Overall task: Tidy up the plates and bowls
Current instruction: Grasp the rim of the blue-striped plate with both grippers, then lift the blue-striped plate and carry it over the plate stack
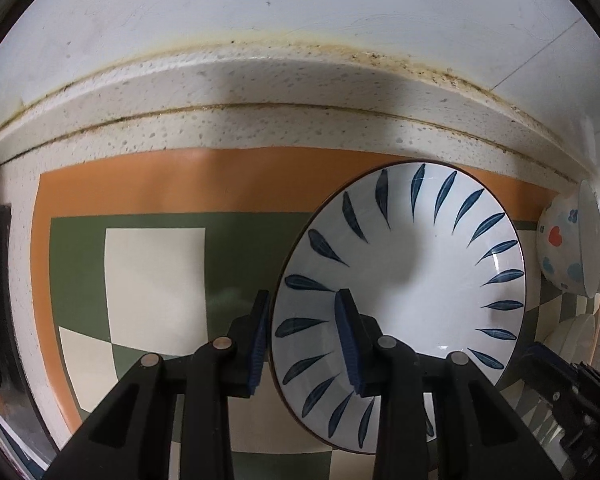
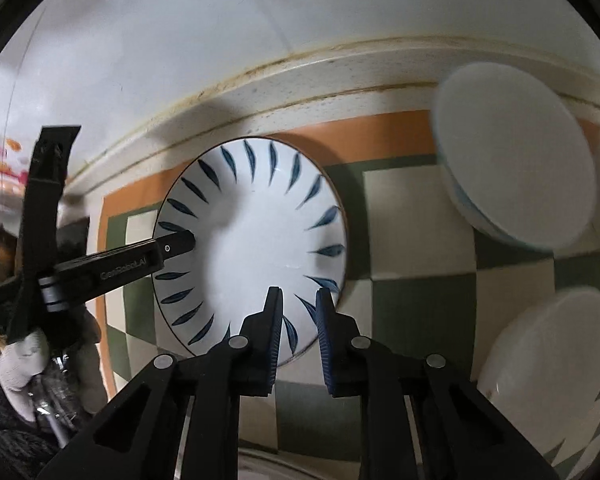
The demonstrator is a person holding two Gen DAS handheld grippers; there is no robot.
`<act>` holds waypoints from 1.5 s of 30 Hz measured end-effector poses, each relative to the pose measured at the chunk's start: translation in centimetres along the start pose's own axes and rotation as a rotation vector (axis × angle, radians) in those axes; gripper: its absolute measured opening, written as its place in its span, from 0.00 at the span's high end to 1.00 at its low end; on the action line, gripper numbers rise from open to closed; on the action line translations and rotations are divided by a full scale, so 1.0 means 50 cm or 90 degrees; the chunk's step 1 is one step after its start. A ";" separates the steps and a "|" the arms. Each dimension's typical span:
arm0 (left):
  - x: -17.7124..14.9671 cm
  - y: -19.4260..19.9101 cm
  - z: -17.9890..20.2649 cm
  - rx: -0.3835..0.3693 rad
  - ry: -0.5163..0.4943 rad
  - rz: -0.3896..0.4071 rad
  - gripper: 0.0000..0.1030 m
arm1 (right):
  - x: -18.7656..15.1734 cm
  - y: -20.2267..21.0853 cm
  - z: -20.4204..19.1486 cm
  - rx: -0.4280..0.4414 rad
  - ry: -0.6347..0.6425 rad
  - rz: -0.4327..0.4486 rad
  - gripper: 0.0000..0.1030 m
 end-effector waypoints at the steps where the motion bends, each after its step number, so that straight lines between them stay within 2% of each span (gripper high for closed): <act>1: 0.000 0.001 0.001 -0.003 0.002 0.000 0.71 | 0.001 -0.005 0.008 -0.001 -0.014 -0.002 0.82; 3: -0.018 0.013 0.003 -0.007 0.002 0.002 0.73 | 0.010 -0.021 0.017 -0.001 -0.033 -0.015 0.81; 4: -0.017 0.015 -0.001 -0.010 0.001 0.002 0.73 | 0.017 -0.017 0.020 -0.006 -0.039 0.006 0.82; 7: -0.018 0.018 -0.015 -0.011 -0.004 0.002 0.75 | 0.035 -0.015 0.014 -0.009 -0.032 0.019 0.82; 11: -0.008 0.018 -0.022 -0.013 -0.008 0.000 0.77 | 0.040 -0.030 0.005 -0.005 -0.036 -0.005 0.82; 16: -0.007 0.020 -0.020 -0.017 -0.014 0.002 0.77 | 0.030 -0.020 0.039 0.052 -0.081 -0.024 0.82; 21: -0.007 0.022 -0.022 -0.026 -0.015 0.006 0.78 | 0.049 -0.049 0.033 0.055 -0.082 -0.019 0.82; 23: -0.006 0.023 -0.026 -0.028 -0.015 0.009 0.79 | 0.057 -0.059 0.025 0.055 -0.072 -0.012 0.92; 25: -0.005 0.025 -0.032 -0.026 -0.017 0.013 0.80 | 0.064 -0.069 0.018 0.056 -0.066 -0.011 0.98; 27: -0.012 0.026 -0.030 -0.028 -0.025 0.011 0.81 | 0.064 -0.074 0.007 0.064 -0.058 -0.013 0.99; 30: -0.017 0.029 -0.022 -0.010 -0.043 0.013 0.83 | 0.060 -0.046 -0.015 0.033 -0.038 0.009 0.99; 34: -0.015 0.028 -0.023 -0.011 -0.043 0.007 0.83 | 0.057 0.014 -0.022 0.001 -0.010 0.031 0.97; 38: -0.018 0.019 -0.025 -0.014 -0.035 0.007 0.83 | 0.058 0.011 -0.001 -0.003 -0.021 -0.007 0.90; 41: -0.018 0.018 -0.033 -0.031 -0.020 0.004 0.83 | 0.054 -0.018 0.028 0.008 -0.055 -0.054 0.89; 45: -0.023 0.012 -0.055 -0.070 0.012 -0.008 0.81 | 0.057 -0.020 0.052 0.025 -0.080 -0.058 0.84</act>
Point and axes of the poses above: each gripper's, at about its wrist camera, not at the fingertips, and y roughly against the way its jaws point, z to its right, x to its top, the point moved 4 cm from there along -y, roughly the way its jaws point, and after that the axes turned 13 degrees about -x, right-handed, at the moved point
